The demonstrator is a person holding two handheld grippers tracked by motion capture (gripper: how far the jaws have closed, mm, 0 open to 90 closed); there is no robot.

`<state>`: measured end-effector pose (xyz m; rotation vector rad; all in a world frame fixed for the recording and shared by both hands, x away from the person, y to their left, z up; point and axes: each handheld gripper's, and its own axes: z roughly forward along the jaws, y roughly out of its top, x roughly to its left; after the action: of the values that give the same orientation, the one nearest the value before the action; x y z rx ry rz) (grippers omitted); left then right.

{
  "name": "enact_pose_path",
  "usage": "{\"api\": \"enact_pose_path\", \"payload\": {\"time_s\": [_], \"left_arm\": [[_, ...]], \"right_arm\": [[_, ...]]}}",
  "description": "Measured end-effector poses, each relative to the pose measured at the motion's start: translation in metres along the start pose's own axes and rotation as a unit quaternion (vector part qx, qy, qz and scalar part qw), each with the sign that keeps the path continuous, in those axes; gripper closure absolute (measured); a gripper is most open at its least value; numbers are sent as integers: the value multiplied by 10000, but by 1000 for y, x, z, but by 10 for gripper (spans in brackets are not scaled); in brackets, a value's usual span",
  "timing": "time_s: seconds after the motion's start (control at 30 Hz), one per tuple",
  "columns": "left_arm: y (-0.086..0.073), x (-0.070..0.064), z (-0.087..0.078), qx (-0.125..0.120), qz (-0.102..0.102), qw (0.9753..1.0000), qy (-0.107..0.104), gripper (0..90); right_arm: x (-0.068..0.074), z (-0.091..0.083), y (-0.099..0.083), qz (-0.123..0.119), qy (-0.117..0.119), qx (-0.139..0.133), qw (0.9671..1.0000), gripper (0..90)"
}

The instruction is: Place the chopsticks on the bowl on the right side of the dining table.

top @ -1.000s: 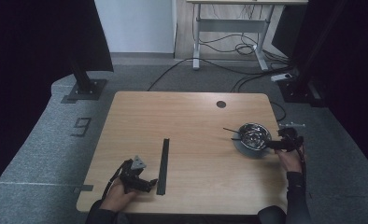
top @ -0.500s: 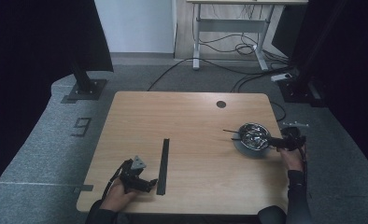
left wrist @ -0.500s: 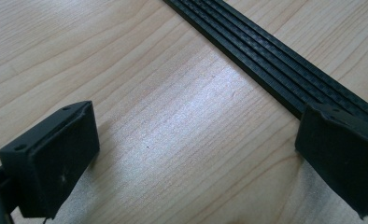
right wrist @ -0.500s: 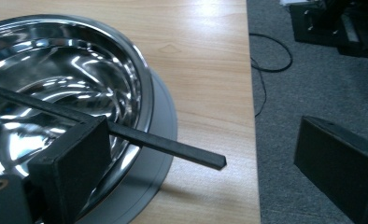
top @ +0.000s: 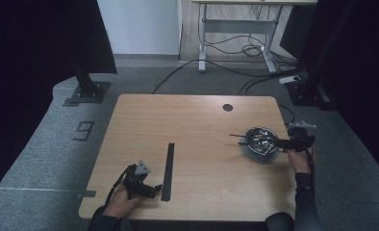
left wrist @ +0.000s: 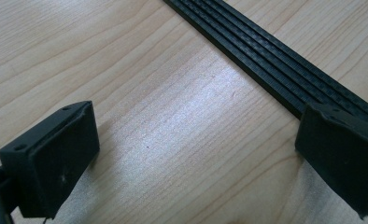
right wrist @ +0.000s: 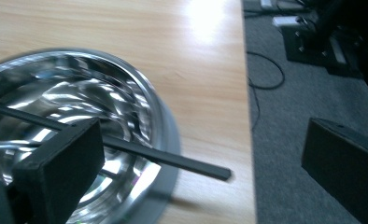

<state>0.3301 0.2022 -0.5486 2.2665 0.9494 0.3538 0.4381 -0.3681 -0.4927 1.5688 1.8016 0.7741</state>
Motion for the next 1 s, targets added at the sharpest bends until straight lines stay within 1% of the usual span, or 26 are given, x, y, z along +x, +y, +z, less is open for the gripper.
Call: {"api": "enact_pose_path", "payload": {"time_s": [0.03, 0.1, 0.13, 0.2, 0.23, 0.27, 0.4, 0.47, 0.57, 0.77, 1.0], "left_arm": [[0, 0, 0, 0, 0, 10000, 0, 0], [0, 0, 0, 1, 1, 10000, 0, 0], [0, 0, 0, 0, 0, 10000, 0, 0], [0, 0, 0, 0, -1, 10000, 0, 0], [0, 0, 0, 0, 0, 10000, 1, 0], [0, 0, 0, 0, 0, 10000, 1, 0], [0, 0, 0, 0, -1, 10000, 0, 0], [0, 0, 0, -1, -1, 10000, 0, 0], [0, 0, 0, -5, -6, 10000, 0, 0], [0, 0, 0, -11, -14, 10000, -1, 0], [0, 0, 0, -11, -13, 10000, 0, 0]], "right_arm": [[3, 1, 2, -13, 84, 25, 10000, 0], [11, 4, 8, -69, 153, 125, 9998, 0], [15, 6, 10, -96, 166, 126, 9997, 0], [23, 9, 14, -126, 262, 51, 9996, 0], [27, 11, 17, -118, 261, 136, 9995, 0], [31, 14, 18, -159, 247, 191, 9994, 0], [47, 23, 25, -262, 246, 226, 9991, 0], [53, 28, 27, -323, 236, 331, 9986, 0], [62, 33, 30, -351, 155, 251, 9989, 0], [70, 41, 32, -382, 136, 227, 9989, 0], [70, 44, 29, -454, 222, 434, 9978, 0]]}}
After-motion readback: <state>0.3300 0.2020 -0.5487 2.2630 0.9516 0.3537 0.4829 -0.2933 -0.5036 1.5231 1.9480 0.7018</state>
